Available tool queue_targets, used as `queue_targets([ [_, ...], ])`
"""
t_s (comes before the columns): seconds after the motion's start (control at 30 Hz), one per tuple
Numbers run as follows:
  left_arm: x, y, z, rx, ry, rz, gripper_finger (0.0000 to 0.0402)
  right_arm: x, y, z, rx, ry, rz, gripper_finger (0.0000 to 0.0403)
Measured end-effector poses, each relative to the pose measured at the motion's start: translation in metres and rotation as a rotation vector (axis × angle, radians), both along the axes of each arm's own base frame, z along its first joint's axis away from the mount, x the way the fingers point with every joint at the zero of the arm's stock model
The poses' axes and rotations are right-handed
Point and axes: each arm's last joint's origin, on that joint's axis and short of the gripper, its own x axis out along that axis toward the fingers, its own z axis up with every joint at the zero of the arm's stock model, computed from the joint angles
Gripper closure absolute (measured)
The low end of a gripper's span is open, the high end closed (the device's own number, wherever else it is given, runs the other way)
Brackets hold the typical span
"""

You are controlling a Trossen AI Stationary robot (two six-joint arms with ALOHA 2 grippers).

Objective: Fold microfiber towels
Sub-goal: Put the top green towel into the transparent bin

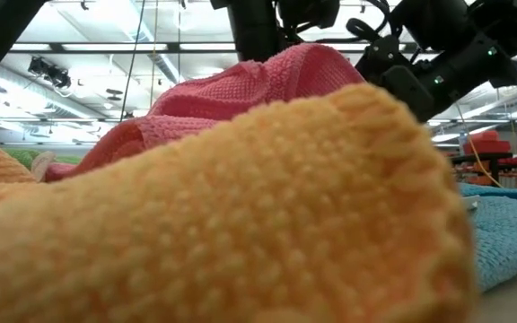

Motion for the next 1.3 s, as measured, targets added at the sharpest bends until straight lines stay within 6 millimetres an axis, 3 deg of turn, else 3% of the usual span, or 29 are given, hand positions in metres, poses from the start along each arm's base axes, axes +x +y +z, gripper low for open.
queue_targets([
  [0.27, -0.001, -0.005, 0.000, -0.003, 0.009, -0.014, 0.0292, -0.001, 0.000, 0.004, -0.016, -0.003, 0.011, 0.0331],
  [0.6, -0.012, -0.014, 0.018, -0.017, 0.002, 0.008, 0.0213, -0.003, 0.001, 0.006, -0.062, 0.028, 0.052, 0.0347],
  [0.77, -0.019, -0.028, 0.023, -0.006, -0.005, -0.052, 0.0213, 0.001, 0.004, 0.018, -0.051, 0.068, 0.078, 0.0347],
  [0.93, -0.031, -0.038, 0.005, 0.001, -0.028, -0.094, 0.0225, 0.002, 0.011, 0.025, -0.064, 0.162, 0.106, 0.0347],
  [1.07, -0.044, -0.040, -0.006, -0.009, -0.085, -0.089, 0.0229, 0.002, 0.018, 0.030, -0.067, 0.180, 0.129, 0.0347],
  [1.3, -0.065, -0.037, -0.001, -0.036, -0.200, -0.052, 0.0205, 0.003, 0.021, 0.041, -0.064, 0.220, 0.129, 0.0348],
])
